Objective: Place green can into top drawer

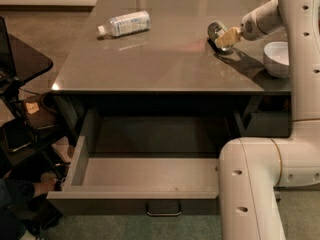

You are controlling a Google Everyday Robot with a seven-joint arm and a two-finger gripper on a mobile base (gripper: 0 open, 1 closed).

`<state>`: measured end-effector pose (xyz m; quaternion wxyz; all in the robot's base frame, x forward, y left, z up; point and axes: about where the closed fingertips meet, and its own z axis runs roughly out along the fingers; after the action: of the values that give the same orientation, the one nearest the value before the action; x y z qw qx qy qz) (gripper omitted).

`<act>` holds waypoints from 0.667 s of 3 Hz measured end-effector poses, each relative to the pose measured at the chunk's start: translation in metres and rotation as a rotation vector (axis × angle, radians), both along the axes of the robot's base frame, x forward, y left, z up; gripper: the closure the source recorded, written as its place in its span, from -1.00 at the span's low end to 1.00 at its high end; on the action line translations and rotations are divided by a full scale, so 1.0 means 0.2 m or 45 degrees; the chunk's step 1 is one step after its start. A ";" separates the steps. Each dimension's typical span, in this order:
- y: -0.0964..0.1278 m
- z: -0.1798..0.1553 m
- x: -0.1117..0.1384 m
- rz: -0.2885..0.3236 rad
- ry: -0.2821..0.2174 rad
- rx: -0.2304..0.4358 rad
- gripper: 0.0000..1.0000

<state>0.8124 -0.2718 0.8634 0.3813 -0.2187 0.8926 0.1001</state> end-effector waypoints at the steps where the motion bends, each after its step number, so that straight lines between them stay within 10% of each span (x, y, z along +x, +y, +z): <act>1: 0.00 0.00 0.00 0.000 0.000 0.000 1.00; 2: -0.09 0.08 -0.08 -0.059 -0.028 -0.052 1.00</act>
Offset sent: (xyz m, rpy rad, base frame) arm -0.0935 -0.0555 0.0546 -0.1578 -0.0922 -0.1819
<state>0.7969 -0.2891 0.8786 0.3888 -0.2067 0.8951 0.0704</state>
